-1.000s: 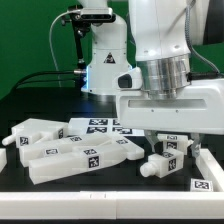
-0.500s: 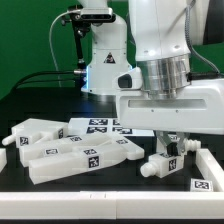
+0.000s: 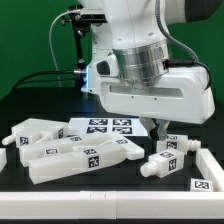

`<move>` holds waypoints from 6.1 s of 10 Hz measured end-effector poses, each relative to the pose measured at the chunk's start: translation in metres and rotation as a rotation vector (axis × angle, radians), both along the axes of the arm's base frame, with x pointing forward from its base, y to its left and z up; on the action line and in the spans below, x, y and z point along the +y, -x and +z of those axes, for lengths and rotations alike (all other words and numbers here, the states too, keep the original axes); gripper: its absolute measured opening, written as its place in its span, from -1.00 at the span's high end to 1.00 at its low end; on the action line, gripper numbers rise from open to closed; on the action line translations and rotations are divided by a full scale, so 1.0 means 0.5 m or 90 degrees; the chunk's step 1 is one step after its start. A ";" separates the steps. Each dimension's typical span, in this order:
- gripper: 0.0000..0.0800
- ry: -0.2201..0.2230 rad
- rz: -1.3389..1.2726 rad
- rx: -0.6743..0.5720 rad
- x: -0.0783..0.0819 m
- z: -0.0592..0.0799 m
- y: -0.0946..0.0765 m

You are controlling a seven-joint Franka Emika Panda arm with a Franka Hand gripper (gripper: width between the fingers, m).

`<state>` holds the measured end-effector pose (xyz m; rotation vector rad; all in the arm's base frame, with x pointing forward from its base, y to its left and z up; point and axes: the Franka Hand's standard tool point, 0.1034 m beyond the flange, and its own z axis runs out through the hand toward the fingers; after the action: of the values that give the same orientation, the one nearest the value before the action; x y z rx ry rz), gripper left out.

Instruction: Assemble chair

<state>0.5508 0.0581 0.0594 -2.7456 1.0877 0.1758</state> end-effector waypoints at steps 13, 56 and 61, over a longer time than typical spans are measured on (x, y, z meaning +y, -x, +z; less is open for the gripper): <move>-0.34 0.022 -0.114 0.068 0.042 -0.101 0.012; -0.62 0.006 0.098 -0.032 0.028 0.049 0.079; -0.62 0.010 0.310 -0.073 0.047 0.057 0.041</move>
Offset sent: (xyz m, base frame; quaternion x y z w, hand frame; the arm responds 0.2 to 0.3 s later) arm 0.0077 -0.0168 -0.0308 -0.0828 -0.0370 0.1325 0.9870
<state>0.5303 0.0818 0.0880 -2.9399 0.3781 0.0718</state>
